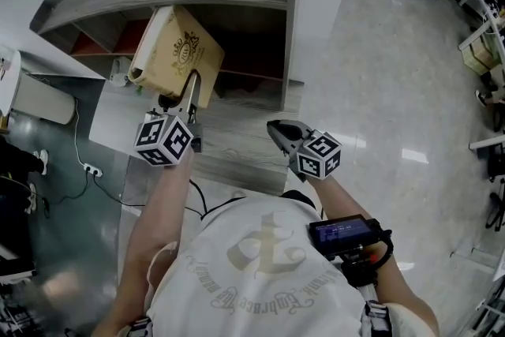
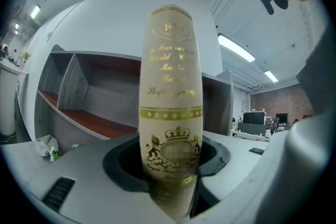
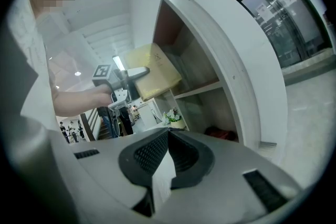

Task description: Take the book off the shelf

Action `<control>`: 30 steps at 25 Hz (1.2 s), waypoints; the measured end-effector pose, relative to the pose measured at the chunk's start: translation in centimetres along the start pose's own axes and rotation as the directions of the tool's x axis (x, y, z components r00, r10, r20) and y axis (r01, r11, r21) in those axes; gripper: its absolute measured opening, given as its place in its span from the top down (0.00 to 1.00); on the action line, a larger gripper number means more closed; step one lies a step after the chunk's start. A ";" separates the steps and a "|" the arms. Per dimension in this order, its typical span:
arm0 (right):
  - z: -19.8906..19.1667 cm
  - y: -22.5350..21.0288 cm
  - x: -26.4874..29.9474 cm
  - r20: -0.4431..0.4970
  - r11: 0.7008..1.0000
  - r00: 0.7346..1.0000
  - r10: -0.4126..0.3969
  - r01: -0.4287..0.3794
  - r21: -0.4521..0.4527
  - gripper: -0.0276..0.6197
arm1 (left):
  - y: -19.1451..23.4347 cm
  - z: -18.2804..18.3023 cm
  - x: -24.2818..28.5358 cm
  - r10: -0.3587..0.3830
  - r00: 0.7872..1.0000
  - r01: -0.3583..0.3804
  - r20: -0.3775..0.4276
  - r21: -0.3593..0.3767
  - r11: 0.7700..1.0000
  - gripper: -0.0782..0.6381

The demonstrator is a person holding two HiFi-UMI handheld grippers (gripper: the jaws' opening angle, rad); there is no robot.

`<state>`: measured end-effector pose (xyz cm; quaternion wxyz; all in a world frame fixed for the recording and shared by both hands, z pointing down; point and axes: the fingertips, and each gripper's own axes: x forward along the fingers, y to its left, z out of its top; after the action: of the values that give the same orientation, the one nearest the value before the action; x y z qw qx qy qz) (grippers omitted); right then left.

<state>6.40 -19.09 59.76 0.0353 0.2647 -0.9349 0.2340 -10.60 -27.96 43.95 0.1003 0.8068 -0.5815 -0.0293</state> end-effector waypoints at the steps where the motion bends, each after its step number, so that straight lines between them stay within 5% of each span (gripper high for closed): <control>1: 0.1 0.2 0.1 -0.001 1.000 1.000 0.000 0.000 -0.002 0.95 | 0.0 0.1 -0.3 -0.011 1.000 0.011 0.001 -0.001 1.000 0.59; 7: -0.2 1.4 1.3 -0.012 1.000 1.000 0.006 -0.006 -0.008 0.95 | -0.8 -0.1 -1.9 -0.130 0.991 0.131 0.012 -0.024 0.991 0.59; 15: -0.9 3.5 3.5 -0.027 1.000 0.999 0.024 -0.024 -0.007 0.95 | 0.2 -1.1 -4.7 -0.182 0.983 0.182 0.000 -0.027 0.983 0.59; 30: -1.2 4.7 5.6 -0.046 1.000 0.999 0.015 -0.015 0.006 0.95 | 4.3 -6.6 -10.3 -0.123 0.989 0.117 -0.087 -0.070 0.991 0.59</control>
<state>-0.93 -17.68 59.90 0.0542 0.2524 -0.9351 0.2430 -16.80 -18.66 50.56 0.1508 0.8371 -0.5256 -0.0174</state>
